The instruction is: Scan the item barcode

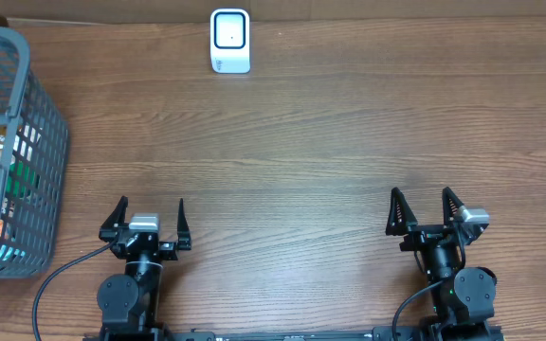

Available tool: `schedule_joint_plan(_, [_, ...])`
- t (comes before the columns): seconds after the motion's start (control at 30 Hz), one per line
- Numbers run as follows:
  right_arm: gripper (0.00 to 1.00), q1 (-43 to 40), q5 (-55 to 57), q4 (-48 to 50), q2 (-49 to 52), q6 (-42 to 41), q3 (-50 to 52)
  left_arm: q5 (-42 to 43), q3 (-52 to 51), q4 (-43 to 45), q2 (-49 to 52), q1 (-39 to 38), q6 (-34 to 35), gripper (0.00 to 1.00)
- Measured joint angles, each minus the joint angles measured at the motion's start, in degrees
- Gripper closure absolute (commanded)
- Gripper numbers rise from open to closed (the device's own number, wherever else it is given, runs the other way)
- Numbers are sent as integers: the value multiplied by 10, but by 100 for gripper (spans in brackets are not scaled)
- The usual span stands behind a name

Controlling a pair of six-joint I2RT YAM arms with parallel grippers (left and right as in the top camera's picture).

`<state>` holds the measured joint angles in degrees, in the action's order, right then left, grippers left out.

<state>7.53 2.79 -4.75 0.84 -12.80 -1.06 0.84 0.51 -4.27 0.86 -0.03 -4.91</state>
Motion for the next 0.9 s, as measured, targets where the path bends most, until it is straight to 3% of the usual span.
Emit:
schedule_joint_plan(0.57, [0,0,0,0,0,0,0,11,3,-1,0,0,30,0])
schedule_joint_plan(0.9, [0,0,0,0,0,0,0,11,79,-54,14,0,65,1])
